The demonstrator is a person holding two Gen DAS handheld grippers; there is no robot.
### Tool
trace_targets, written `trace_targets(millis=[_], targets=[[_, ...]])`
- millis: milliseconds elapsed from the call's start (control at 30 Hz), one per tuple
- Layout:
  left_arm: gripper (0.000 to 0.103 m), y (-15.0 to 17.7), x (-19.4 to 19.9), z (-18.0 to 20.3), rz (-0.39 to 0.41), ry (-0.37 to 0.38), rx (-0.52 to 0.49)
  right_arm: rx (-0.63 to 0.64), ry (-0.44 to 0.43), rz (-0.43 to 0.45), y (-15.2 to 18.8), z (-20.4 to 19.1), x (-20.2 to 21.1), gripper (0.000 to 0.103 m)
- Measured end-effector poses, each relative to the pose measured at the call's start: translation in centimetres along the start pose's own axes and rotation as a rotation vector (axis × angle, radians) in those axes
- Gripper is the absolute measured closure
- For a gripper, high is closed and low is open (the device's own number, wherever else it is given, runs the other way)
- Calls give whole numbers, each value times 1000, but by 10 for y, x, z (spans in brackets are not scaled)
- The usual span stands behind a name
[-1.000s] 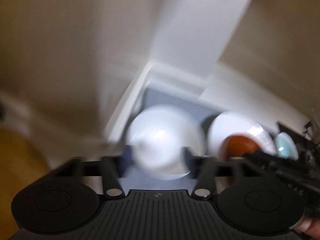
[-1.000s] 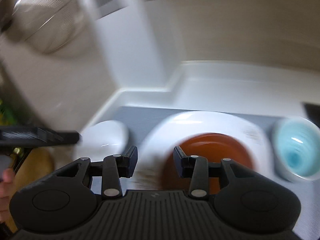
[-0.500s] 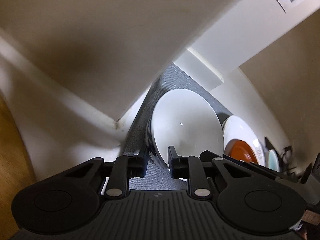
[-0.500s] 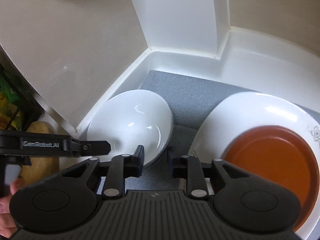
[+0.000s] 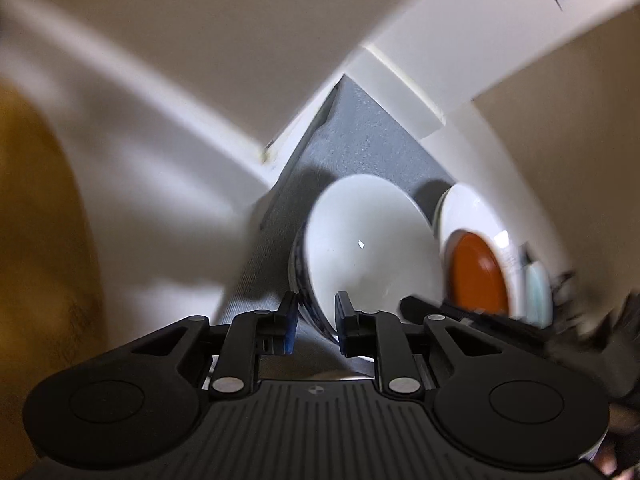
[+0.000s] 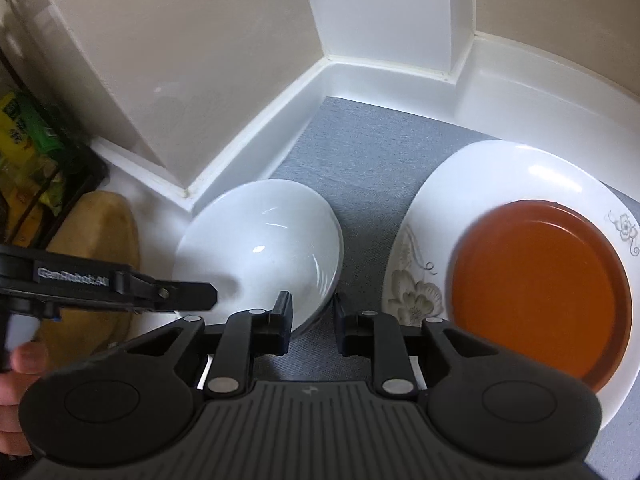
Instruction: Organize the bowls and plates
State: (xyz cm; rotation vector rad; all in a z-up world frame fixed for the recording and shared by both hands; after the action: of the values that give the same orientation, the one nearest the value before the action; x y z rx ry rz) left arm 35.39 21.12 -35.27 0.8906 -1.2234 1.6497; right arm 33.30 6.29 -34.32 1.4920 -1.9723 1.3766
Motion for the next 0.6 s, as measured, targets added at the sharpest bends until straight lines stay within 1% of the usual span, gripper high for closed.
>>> trace_targets(millis=[33, 67, 133, 233, 333, 400, 500, 600], targets=[[82, -1, 3, 6, 14, -28, -34, -23, -11, 13, -1, 2, 2, 84], [82, -2, 8, 11, 21, -36, -46, -34, -15, 30, -3, 3, 6, 85], [82, -5, 18, 21, 28, -35, -62, -24, -9, 70, -6, 1, 17, 86], [82, -6, 38, 44, 36, -27, -82, -13, -24, 139, -8, 2, 47, 86], [82, -4, 62, 80, 42, 0, -142, -86, -43, 223, -3, 19, 90, 86], [82, -2, 66, 115, 39, 22, -197, -109, -15, 285, 4, 32, 123, 87], [82, 0, 63, 171, 23, 56, -285, -108, 64, 360, 12, 58, 167, 86], [82, 6, 44, 227, -43, 87, -323, -155, 128, 408, 21, 94, 203, 86]])
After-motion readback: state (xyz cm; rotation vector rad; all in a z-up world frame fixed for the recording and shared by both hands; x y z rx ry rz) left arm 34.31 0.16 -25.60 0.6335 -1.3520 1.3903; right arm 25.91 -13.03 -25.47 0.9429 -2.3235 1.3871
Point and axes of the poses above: each gripper's, at about its wrist camera, not at the fingertips, and x roughly against the way its jaws point, z to its right, y to its underside, the point moved 3 cm from there along -x, roughly the way its jaws point, and after that the axes turned 14 degrees about -y, right-handed, at the moved point
